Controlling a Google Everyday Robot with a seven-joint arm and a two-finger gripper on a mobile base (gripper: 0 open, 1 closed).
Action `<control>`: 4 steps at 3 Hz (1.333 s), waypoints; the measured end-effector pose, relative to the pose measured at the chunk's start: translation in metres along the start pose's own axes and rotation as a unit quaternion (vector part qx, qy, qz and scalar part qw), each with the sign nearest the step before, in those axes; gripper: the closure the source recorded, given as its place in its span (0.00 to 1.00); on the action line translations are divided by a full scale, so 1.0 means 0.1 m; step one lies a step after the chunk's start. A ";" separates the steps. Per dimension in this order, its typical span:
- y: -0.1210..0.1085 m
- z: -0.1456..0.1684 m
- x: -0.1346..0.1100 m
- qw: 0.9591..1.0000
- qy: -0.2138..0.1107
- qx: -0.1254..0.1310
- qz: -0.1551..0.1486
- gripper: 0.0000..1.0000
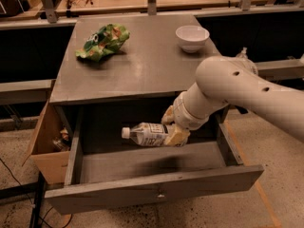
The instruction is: Place blue plastic bottle into top drawer
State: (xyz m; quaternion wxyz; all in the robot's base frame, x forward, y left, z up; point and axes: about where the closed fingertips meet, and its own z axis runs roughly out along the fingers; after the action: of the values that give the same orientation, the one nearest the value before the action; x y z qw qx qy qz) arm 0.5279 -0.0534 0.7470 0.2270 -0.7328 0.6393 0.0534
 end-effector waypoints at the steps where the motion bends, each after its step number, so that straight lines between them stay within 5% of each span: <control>1: -0.02 0.27 0.23 0.998 0.055 0.032 -0.004 0.82; 2: -0.04 0.45 0.36 0.996 0.080 0.027 -0.004 0.58; 4: -0.06 0.46 0.43 0.996 0.067 -0.051 -0.010 0.04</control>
Offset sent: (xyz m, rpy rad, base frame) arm 0.0271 -0.0238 -0.0739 -0.2130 -0.0344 -0.0617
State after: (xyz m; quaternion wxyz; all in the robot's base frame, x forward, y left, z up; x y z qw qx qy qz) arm 0.5510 -0.0733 0.6915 0.1468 -0.7513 0.6425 0.0343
